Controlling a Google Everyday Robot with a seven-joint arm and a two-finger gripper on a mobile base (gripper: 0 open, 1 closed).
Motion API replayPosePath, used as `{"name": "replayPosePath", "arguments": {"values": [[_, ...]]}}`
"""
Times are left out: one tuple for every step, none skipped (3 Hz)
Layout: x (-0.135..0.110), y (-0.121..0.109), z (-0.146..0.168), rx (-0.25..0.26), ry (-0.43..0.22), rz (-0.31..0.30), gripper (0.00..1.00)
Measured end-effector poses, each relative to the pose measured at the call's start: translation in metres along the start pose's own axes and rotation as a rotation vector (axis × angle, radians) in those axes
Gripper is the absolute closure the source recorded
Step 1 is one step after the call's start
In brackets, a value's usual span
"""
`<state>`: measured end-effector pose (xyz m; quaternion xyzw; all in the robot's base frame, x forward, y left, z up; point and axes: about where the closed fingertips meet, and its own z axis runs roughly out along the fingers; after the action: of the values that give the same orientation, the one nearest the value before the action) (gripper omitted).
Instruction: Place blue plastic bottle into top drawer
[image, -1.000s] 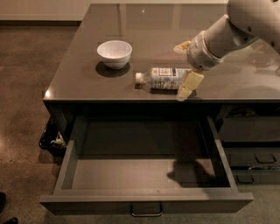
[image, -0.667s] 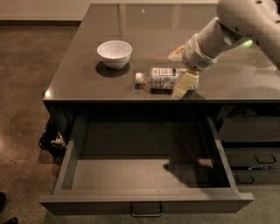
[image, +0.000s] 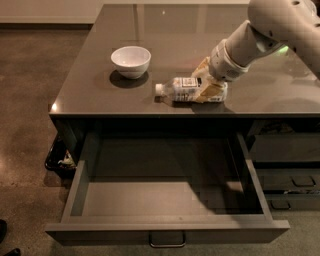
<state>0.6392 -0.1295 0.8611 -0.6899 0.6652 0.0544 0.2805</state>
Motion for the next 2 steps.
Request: {"name": "replayPosePath", "arguments": {"values": [[-0.004,0.008,-0.001,0.002,-0.035,-0.006,0.84],[-0.011,0.036,-0.005,-0.027,-0.084,-0.047,1.0]]}}
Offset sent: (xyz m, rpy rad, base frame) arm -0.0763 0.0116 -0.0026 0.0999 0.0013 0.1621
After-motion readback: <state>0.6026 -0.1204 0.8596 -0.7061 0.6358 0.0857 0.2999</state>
